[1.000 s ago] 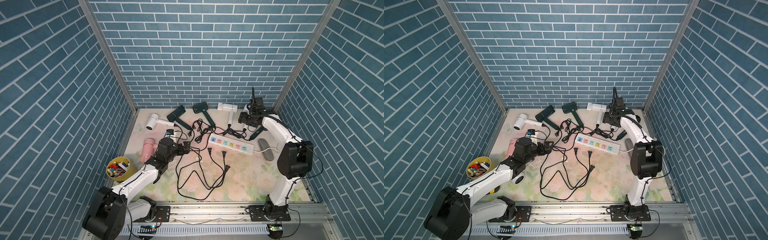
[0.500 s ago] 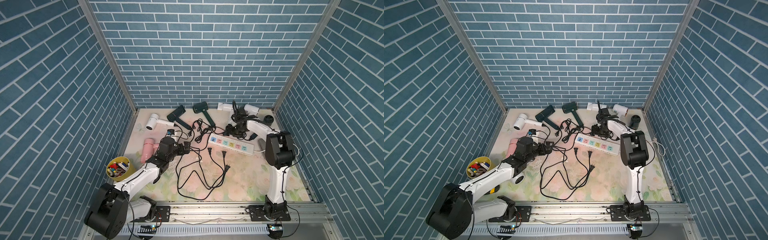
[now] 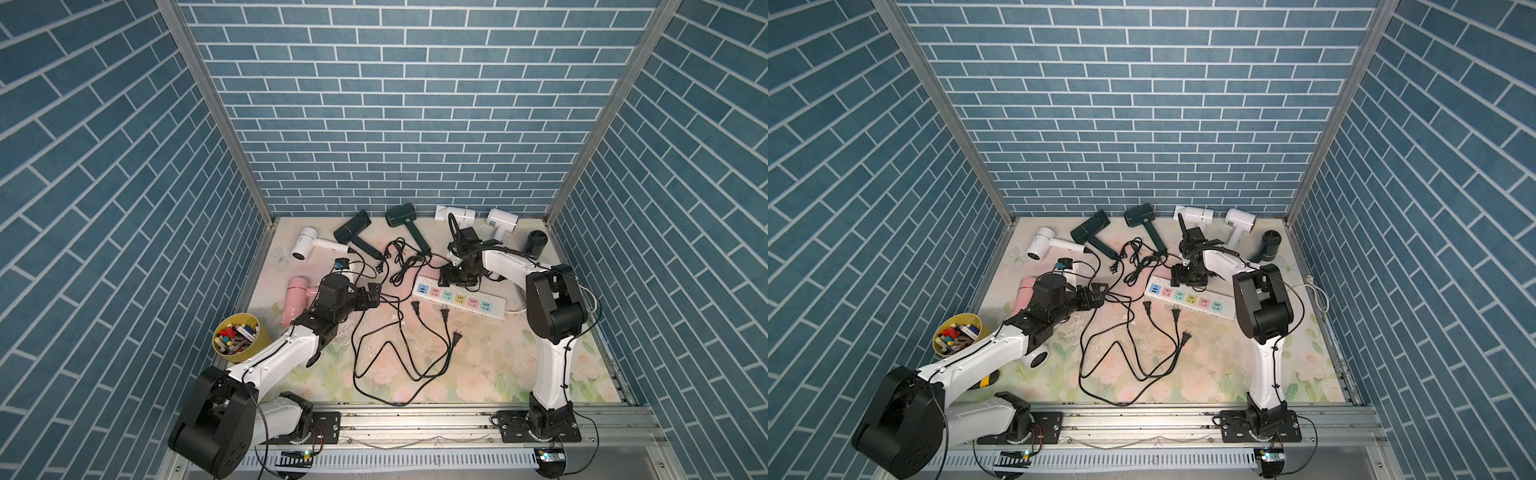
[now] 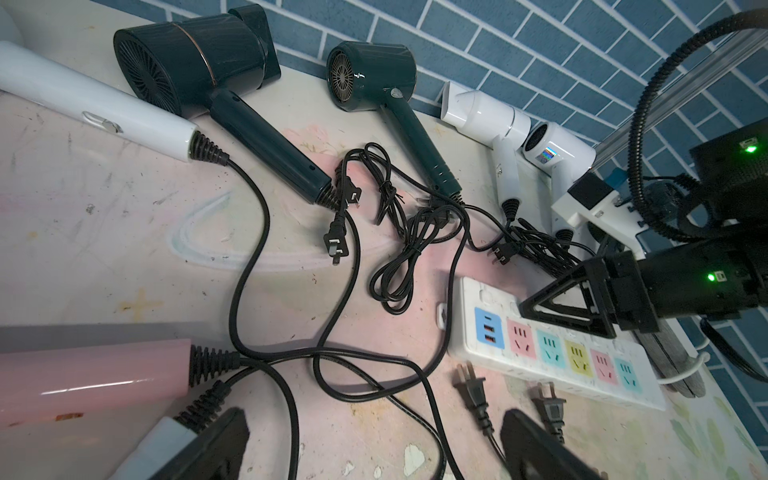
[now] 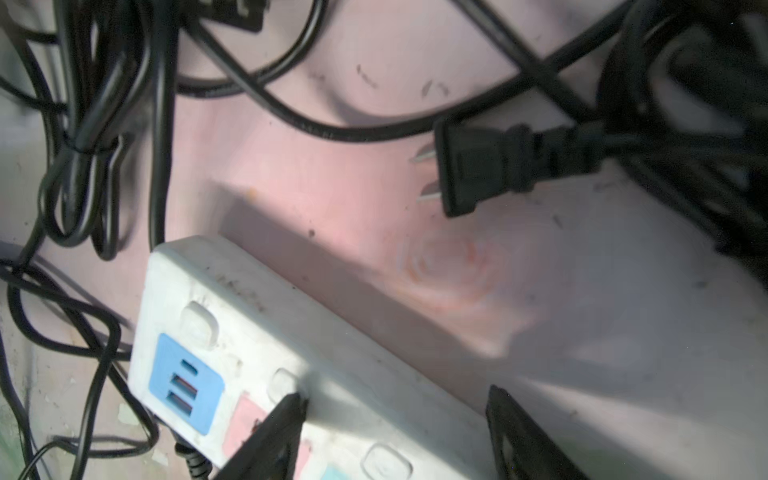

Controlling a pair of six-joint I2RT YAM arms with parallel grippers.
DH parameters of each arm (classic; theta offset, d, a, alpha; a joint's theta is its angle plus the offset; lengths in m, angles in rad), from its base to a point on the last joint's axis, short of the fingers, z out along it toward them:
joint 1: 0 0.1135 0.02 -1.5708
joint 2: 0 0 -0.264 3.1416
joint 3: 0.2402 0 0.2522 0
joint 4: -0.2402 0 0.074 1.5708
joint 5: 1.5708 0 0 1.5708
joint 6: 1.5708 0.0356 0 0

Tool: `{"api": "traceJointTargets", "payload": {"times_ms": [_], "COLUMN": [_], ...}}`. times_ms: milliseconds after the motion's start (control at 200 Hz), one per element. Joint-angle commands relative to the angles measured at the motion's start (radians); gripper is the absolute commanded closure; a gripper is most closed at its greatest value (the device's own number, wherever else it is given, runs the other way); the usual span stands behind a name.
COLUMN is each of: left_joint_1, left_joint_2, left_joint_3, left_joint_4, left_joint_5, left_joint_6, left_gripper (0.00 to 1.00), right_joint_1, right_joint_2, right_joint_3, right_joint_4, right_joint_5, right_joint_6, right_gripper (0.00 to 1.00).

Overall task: Charge the blow dryers
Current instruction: Adjust the socket at the center of the board.

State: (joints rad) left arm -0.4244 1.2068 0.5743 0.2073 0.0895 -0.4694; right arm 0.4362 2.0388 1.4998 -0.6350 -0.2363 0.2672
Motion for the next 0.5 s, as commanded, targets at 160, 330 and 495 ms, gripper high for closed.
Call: {"api": "traceJointTargets", "payload": {"times_ms": [160,330,495], "left_joint_1": [-0.008,-0.023,-0.051], "left_joint_2": [-0.057,-0.102,-0.091], "left_joint_3": [0.017,0.001,0.005], "left_joint_4": [-0.020,-0.017,-0.010], "left_joint_5": [0.008,-0.020,-0.029], "left_joint_6": [0.019,0.028,0.031], "left_gripper": [0.01,0.01,0.01], "right_joint_1": [0.028,0.026,0.018], "right_joint_2": [-0.212,-0.376,-0.442], "right_joint_3": [-0.067,-0.124,-0.185], "right_joint_4": [-0.012,-0.005,0.004], "right_joint_5": [0.098,0.335,0.529], "right_joint_6": [0.037,0.107,0.168], "right_gripper": [0.24,0.06,0.01]}}
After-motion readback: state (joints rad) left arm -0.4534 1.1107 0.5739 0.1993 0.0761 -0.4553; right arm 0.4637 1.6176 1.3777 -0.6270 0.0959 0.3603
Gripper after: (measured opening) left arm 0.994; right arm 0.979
